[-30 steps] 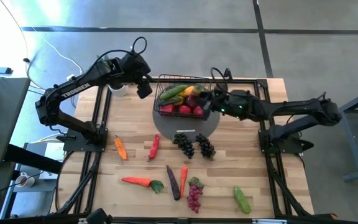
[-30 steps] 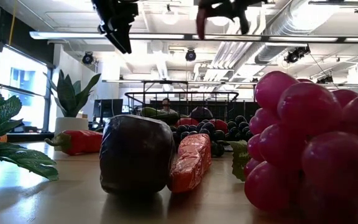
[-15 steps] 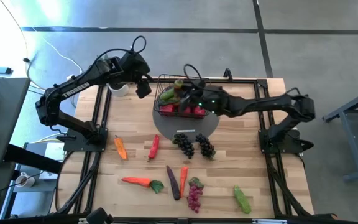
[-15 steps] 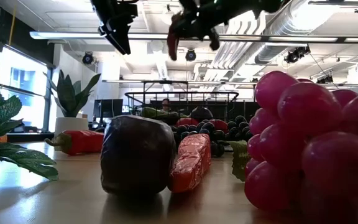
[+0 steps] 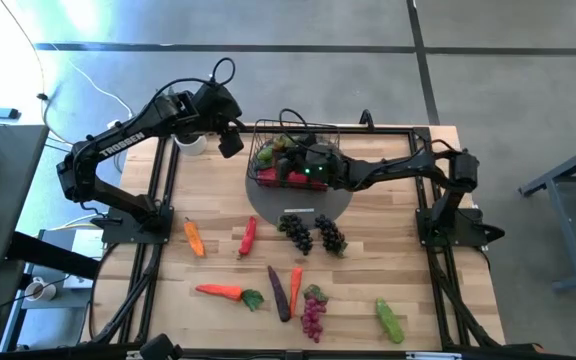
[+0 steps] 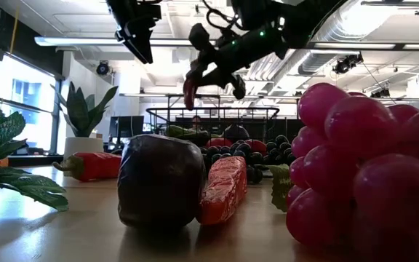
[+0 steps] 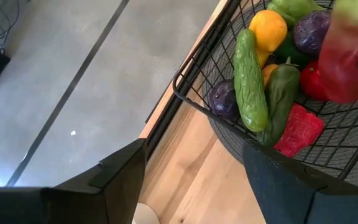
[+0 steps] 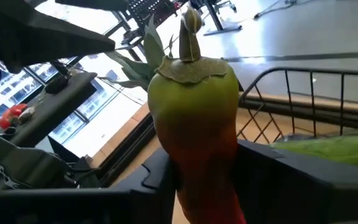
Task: Build produce basket
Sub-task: Put the green and red chilli pepper into the wire basket, then put the orange carrot into the wire basket
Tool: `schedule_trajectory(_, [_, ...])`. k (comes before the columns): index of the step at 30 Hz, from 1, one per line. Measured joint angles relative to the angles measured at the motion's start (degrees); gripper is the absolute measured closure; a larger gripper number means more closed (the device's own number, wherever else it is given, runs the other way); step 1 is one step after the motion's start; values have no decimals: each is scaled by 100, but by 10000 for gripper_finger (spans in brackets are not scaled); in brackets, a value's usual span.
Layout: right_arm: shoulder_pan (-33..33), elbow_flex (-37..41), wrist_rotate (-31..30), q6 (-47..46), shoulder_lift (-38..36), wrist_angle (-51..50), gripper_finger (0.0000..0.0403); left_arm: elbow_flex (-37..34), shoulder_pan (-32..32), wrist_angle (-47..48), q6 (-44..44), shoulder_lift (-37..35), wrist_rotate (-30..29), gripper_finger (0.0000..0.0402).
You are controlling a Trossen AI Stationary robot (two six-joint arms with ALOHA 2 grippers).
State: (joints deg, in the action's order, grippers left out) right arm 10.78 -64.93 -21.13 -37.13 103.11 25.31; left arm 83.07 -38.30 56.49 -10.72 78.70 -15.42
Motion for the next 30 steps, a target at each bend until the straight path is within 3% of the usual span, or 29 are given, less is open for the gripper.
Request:
schedule_trajectory(6, [47,0,12,-414,214,83,269,0,9,-2,20,2,17,149])
schedule_trajectory(15, [91,1,7,-795,404,327,252,0,15,-2,105,4,24,149])
schedule_trajectory(25, [95,2,-11,-804,404,323,189,0,15,-2,105,4,26,149])
schedule_trajectory(30, [95,3,42,-676,383,302,179,0,15,0,105,4,26,149])
